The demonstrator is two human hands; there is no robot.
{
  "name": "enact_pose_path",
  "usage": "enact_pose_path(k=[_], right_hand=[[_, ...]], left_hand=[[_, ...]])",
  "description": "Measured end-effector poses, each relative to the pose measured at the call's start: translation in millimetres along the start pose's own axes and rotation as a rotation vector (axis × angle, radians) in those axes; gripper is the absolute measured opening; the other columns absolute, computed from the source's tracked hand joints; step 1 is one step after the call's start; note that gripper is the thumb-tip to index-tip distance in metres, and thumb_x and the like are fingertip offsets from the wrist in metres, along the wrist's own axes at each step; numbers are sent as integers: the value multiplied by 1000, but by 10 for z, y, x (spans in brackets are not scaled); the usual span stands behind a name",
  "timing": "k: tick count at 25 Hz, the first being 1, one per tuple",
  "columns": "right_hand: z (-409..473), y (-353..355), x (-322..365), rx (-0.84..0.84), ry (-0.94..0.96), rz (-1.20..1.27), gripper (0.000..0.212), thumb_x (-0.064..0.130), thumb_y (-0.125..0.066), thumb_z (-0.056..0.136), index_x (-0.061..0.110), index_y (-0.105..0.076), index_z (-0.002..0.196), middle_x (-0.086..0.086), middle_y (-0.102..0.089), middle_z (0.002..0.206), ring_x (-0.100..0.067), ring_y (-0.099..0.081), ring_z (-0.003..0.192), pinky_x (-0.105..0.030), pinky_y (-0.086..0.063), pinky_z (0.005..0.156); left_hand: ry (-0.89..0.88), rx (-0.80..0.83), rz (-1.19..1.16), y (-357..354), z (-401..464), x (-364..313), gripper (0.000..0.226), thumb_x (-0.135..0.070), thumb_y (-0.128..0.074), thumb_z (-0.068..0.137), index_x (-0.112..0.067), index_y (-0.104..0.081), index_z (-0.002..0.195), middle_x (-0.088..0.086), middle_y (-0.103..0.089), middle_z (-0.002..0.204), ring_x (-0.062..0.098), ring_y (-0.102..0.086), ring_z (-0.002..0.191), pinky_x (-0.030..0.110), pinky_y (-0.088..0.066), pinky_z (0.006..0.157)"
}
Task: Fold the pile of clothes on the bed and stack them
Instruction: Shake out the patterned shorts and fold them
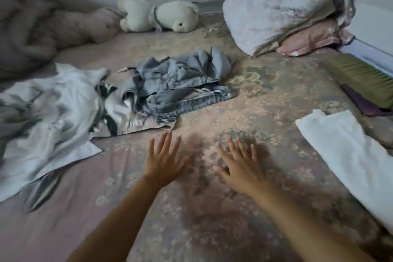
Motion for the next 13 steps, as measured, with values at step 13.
enact_pose_path(k=[13], right_hand=[[1681,-48,1369,-168,172,30,62,41,-33,100,22,-4,151,1,3,158,-20,-4,147,-41,0,117]], left_hand=[[283,-211,-228,-522,-444,995,71,-63,-21,89,-27,-28,149,8,-23,156,33,-14,145,60,-3,110]])
Point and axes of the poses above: each hand's wrist, its own z-axis towards the middle knuckle, its own y-axis out of the back of the hand, x = y × z, the point moved 10 cm from there along z, towards the middle knuckle
